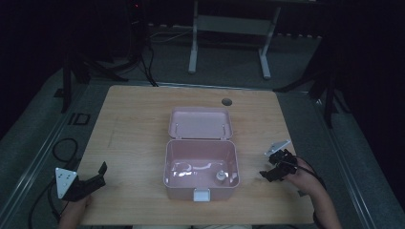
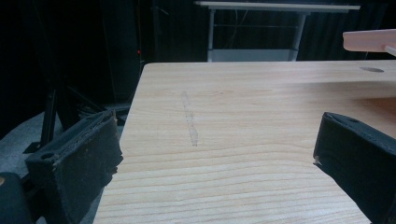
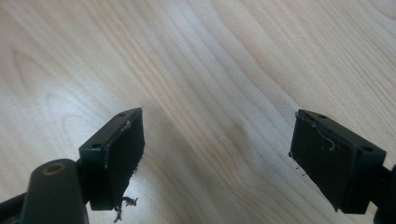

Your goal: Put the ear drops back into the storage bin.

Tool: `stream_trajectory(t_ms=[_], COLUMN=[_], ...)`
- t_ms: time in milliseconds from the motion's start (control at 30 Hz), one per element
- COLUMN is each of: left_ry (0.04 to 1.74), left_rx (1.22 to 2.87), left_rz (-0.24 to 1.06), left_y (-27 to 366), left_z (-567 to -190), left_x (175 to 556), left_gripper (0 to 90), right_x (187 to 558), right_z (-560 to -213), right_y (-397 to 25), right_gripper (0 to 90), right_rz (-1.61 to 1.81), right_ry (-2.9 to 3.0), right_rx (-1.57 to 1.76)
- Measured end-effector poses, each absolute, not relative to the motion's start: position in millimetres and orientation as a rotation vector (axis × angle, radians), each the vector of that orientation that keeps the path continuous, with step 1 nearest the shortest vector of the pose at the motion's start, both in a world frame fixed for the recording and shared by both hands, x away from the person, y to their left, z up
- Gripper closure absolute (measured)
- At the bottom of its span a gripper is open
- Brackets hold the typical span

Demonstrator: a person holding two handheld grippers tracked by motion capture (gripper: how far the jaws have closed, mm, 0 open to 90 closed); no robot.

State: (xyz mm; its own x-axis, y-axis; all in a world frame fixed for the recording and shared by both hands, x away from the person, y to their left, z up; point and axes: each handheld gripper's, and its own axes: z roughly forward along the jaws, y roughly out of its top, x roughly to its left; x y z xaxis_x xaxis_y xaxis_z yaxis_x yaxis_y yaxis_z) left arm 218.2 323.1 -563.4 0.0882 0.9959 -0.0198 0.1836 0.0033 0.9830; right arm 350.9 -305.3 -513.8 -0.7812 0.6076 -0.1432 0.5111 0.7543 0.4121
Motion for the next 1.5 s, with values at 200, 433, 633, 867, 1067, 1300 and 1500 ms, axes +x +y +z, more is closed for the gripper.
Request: stream_trajectory(t_ms=[200,433,633,867,1067,1300,1500], left_ry=[1.28,1.28,1.279,1.28,1.279,1.279,1.278], left_rx=[1.375,1.376,1.376,1.375,1.375,1.376,1.377], left_rz=[1.04,1.042,1.042,1.042,1.041,1.04,1.039], left_y=[323,323,323,323,323,323,323], left_z=[-563,-563,-563,-563,-563,-563,-563], left_x=[218,218,218,218,218,218,218], left_gripper=[0.9,1.0,1.0,1.0,0.9,0.9,0.9], right_x=[348,343,339,334,328,322,317], right_z=[-520,-531,-537,-546,-549,-550,-546], right_y=[-313,-317,-325,-332,-331,-331,-328], right_gripper=[15.5,13.6,13.6,13.3,13.3,13.2,13.0], right_rz=[0.59,0.659,0.743,0.841,0.852,0.895,0.952], right_ry=[2.553,2.372,2.143,1.916,1.79,1.703,1.66], right_rx=[0.97,1.079,1.237,1.367,1.387,1.361,1.294])
